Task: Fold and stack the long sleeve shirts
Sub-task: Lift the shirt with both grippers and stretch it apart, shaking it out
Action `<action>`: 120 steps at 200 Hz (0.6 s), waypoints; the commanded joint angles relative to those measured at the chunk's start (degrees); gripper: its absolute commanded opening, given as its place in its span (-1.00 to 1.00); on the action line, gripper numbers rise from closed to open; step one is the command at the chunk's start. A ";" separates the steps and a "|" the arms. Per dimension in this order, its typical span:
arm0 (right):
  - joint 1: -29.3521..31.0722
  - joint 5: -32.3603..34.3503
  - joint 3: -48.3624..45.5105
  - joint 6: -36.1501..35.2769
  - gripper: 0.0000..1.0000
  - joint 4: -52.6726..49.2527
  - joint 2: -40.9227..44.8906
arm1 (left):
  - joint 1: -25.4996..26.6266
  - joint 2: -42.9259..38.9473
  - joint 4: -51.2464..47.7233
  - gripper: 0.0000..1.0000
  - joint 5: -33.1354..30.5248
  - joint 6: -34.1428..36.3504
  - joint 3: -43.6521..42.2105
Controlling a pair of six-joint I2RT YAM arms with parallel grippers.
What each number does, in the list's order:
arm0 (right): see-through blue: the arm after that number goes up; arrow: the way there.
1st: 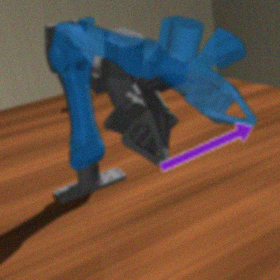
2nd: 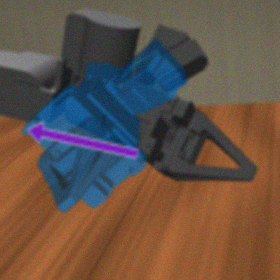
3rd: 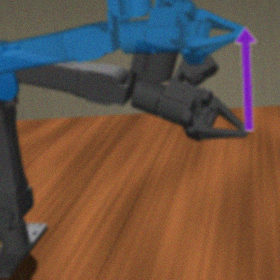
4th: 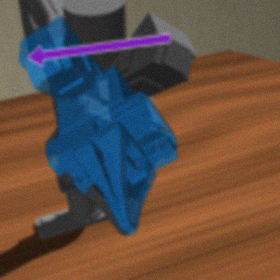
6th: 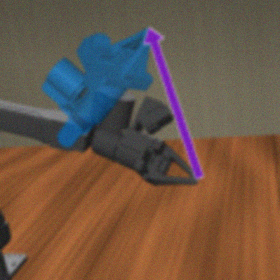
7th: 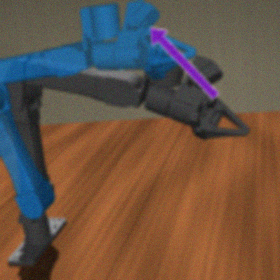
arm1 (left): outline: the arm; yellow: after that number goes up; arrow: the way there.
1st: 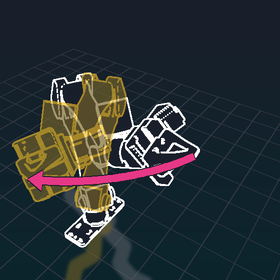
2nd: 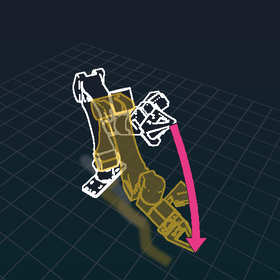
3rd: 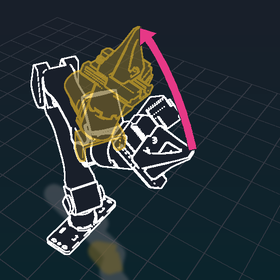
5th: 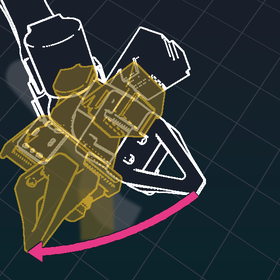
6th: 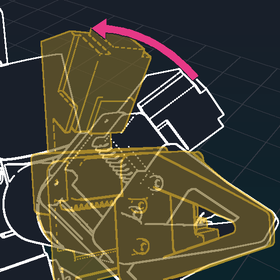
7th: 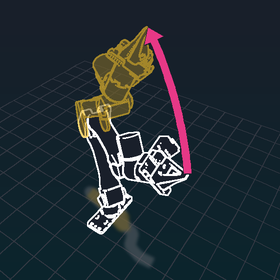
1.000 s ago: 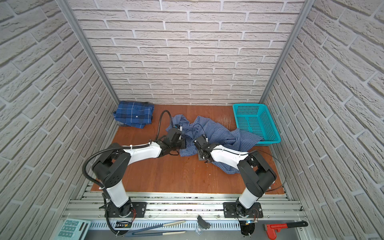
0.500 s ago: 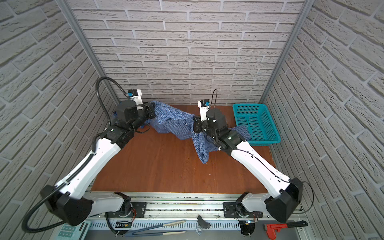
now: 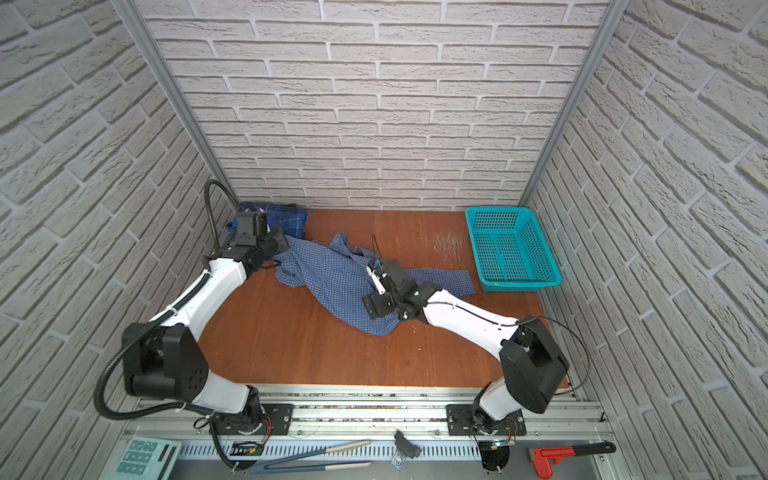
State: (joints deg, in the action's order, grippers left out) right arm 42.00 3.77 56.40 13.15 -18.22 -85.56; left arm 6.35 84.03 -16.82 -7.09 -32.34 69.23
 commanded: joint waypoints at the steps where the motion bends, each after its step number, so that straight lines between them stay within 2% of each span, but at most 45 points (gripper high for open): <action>1: -1.55 8.14 -4.76 3.81 0.87 6.84 -0.67 | 0.07 -3.17 1.74 -1.00 1.66 1.03 -0.85; 11: -2.00 14.70 -5.00 6.02 0.94 5.52 -1.58 | 0.01 -4.30 1.04 -1.00 2.24 1.24 -0.94; 24: -3.12 14.18 -3.63 5.86 0.93 4.88 -3.63 | 0.15 -5.78 0.03 -1.00 3.41 1.31 -0.73; 40: -3.32 13.02 -0.82 4.61 0.68 5.71 -7.60 | 0.78 -6.85 -2.21 -1.00 4.89 1.50 1.46; 44: -3.41 12.47 0.66 4.18 0.57 4.72 -8.87 | 1.19 -7.01 -3.17 -1.00 4.85 1.69 2.44; 48: -3.41 12.55 2.24 4.00 0.36 3.28 -10.19 | 1.63 -7.11 -4.07 -1.00 4.64 1.99 3.83; 54: -3.46 14.29 4.39 4.32 -0.16 0.68 -11.56 | 2.43 -7.42 -5.46 -1.00 3.99 2.37 5.66; 58: -3.50 15.99 5.65 5.17 -0.40 -1.32 -12.07 | 2.86 -7.66 -6.57 -1.00 3.66 2.72 7.01; 62: -3.65 17.60 6.45 5.99 -0.54 -3.00 -12.19 | 3.21 -7.80 -7.42 -1.00 3.60 2.99 8.31; 72: -4.31 19.64 6.67 7.18 -0.69 -5.32 -10.38 | 3.73 -8.40 -9.51 -1.00 3.46 3.67 11.63; 78: -4.90 19.85 5.96 7.76 -0.85 -5.52 -8.23 | 4.02 -8.74 -10.88 -1.00 3.19 4.00 13.61; 100: -6.31 18.53 4.26 9.79 -0.88 -7.41 4.16 | 5.10 -8.98 -15.17 -1.00 2.09 5.39 20.21; 120: -6.31 19.36 8.86 11.37 -0.87 -13.55 17.46 | 6.89 -8.64 -18.91 -1.00 1.21 6.77 26.80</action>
State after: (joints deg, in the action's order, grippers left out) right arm 36.16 19.90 60.49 21.26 -26.02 -83.66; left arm 11.73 77.12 -31.77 -3.84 -28.45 89.27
